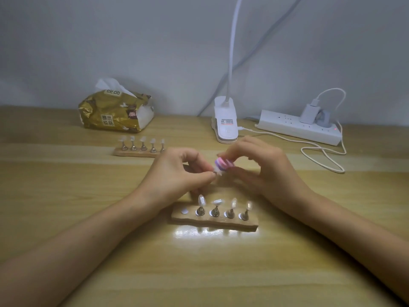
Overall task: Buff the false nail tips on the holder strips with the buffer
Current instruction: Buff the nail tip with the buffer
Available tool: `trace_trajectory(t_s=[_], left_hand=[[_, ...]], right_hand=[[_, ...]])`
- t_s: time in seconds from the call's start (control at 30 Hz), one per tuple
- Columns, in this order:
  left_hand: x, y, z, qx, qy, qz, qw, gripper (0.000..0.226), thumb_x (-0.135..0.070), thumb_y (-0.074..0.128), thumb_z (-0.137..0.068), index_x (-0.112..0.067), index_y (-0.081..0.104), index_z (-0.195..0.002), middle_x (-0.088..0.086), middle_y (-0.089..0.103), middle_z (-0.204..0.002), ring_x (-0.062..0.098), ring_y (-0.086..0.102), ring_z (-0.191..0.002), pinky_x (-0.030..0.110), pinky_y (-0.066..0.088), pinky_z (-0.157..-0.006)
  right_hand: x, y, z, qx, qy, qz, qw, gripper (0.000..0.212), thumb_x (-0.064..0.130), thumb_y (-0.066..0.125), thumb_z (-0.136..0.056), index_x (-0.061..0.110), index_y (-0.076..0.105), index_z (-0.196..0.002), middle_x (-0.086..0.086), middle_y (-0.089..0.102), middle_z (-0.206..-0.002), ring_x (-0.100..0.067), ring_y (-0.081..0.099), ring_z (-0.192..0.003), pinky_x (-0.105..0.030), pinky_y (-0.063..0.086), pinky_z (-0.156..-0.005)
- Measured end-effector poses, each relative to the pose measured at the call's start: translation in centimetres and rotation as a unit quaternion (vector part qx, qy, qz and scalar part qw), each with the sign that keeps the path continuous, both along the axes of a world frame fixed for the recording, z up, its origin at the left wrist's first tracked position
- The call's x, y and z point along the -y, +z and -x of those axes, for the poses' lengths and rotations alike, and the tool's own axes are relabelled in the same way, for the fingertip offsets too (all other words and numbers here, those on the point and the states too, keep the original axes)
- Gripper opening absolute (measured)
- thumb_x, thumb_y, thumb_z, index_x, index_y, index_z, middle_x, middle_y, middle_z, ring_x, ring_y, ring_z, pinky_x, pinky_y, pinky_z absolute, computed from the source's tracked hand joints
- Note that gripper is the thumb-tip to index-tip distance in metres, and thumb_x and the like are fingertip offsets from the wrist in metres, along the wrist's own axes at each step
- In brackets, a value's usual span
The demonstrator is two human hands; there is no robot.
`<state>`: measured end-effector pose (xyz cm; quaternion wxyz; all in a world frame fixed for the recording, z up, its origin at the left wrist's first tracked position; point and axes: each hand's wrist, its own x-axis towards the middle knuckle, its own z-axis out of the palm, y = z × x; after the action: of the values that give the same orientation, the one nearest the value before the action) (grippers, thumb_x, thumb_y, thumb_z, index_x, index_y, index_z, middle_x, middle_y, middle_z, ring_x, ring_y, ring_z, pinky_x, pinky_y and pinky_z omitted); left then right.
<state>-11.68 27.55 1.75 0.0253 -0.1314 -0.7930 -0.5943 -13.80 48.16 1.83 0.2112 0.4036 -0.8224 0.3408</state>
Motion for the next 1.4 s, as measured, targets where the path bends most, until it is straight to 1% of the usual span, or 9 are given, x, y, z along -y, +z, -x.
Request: trace_trajectory(t_s=[0.13, 0.4, 0.5, 0.8, 0.93, 1.0, 1.13, 1.2, 1.4], left_hand=[[0.02, 0.02, -0.05, -0.001, 0.001, 0.003, 1.0, 0.02, -0.002, 0.078, -0.077, -0.014, 0.069, -0.064, 0.0, 0.064, -0.054, 0.01, 0.058, -0.048, 0.018, 0.044, -0.048], [-0.02, 0.02, -0.05, -0.002, -0.007, -0.001, 1.0, 0.014, -0.008, 0.079, -0.076, -0.01, 0.069, -0.067, 0.0, 0.064, -0.054, 0.013, 0.059, -0.05, 0.021, 0.045, -0.049], [0.05, 0.06, -0.1, 0.005, -0.021, -0.003, 1.0, 0.017, -0.002, 0.078, -0.077, -0.012, 0.07, -0.067, 0.002, 0.067, -0.057, 0.014, 0.062, -0.052, 0.021, 0.047, -0.05], [-0.08, 0.15, -0.12, 0.011, -0.015, -0.004, 1.0, 0.02, -0.005, 0.08, -0.076, -0.017, 0.071, -0.063, 0.001, 0.066, -0.056, 0.013, 0.059, -0.051, 0.021, 0.046, -0.05], [0.0, 0.12, -0.06, 0.014, -0.015, -0.007, 1.0, 0.016, -0.004, 0.079, -0.077, -0.014, 0.071, -0.067, 0.001, 0.066, -0.056, 0.013, 0.058, -0.05, 0.022, 0.046, -0.05], [0.01, 0.18, -0.14, 0.015, -0.018, -0.011, 1.0, 0.014, -0.008, 0.08, -0.076, -0.013, 0.071, -0.067, 0.001, 0.066, -0.056, 0.012, 0.058, -0.05, 0.022, 0.047, -0.05], [0.15, 0.08, -0.16, 0.017, -0.03, -0.029, 0.999, 0.014, -0.002, 0.078, -0.078, -0.01, 0.07, -0.07, 0.006, 0.069, -0.061, 0.013, 0.066, -0.055, 0.021, 0.05, -0.052], [0.18, 0.14, -0.2, 0.016, -0.042, -0.037, 0.998, 0.014, -0.001, 0.077, -0.078, -0.01, 0.07, -0.071, 0.006, 0.071, -0.064, 0.014, 0.069, -0.059, 0.019, 0.051, -0.054], [0.32, 0.19, -0.27, 0.022, -0.054, -0.064, 0.996, 0.016, 0.003, 0.075, -0.079, -0.008, 0.067, -0.071, 0.007, 0.072, -0.068, 0.021, 0.075, -0.07, 0.017, 0.052, -0.057]], right_hand=[[0.09, 0.06, -0.14, -0.051, 0.006, 0.004, 0.999, 0.008, 0.003, 0.073, -0.09, 0.004, 0.072, -0.098, -0.009, 0.064, -0.093, -0.021, 0.062, -0.088, -0.021, 0.046, -0.08], [0.08, 0.0, -0.37, -0.003, 0.02, -0.001, 1.0, 0.008, 0.004, 0.074, -0.089, 0.005, 0.072, -0.097, -0.006, 0.067, -0.096, -0.017, 0.063, -0.09, -0.02, 0.046, -0.081], [-0.19, 0.12, -0.33, 0.014, 0.002, 0.017, 1.0, 0.007, 0.005, 0.073, -0.09, 0.007, 0.071, -0.096, -0.002, 0.069, -0.094, -0.011, 0.062, -0.088, -0.013, 0.041, -0.08], [-0.24, 0.06, -0.33, -0.062, 0.013, -0.01, 0.998, 0.014, -0.001, 0.075, -0.088, 0.007, 0.072, -0.098, -0.004, 0.067, -0.096, -0.018, 0.064, -0.092, -0.029, 0.05, -0.083], [-0.47, 0.14, -0.25, -0.029, -0.002, 0.007, 1.0, 0.012, 0.0, 0.074, -0.088, 0.009, 0.071, -0.096, -0.005, 0.067, -0.093, -0.02, 0.064, -0.09, -0.04, 0.051, -0.08], [-0.4, 0.12, -0.25, -0.052, 0.015, 0.005, 0.999, 0.009, 0.003, 0.074, -0.09, 0.007, 0.071, -0.097, -0.005, 0.068, -0.095, -0.021, 0.065, -0.092, -0.036, 0.051, -0.082], [-0.39, 0.1, -0.32, -0.013, 0.007, 0.008, 1.0, 0.01, 0.001, 0.075, -0.088, 0.008, 0.071, -0.094, -0.002, 0.068, -0.094, -0.016, 0.064, -0.09, -0.027, 0.048, -0.079], [-0.27, 0.17, -0.48, -0.049, 0.01, 0.012, 0.999, 0.009, 0.002, 0.075, -0.088, 0.007, 0.07, -0.094, -0.001, 0.068, -0.093, -0.015, 0.063, -0.09, -0.02, 0.045, -0.08], [-0.3, 0.29, -0.62, -0.024, 0.004, 0.024, 0.999, 0.007, 0.005, 0.074, -0.089, 0.008, 0.069, -0.092, 0.001, 0.069, -0.092, -0.012, 0.063, -0.089, -0.016, 0.042, -0.08]])
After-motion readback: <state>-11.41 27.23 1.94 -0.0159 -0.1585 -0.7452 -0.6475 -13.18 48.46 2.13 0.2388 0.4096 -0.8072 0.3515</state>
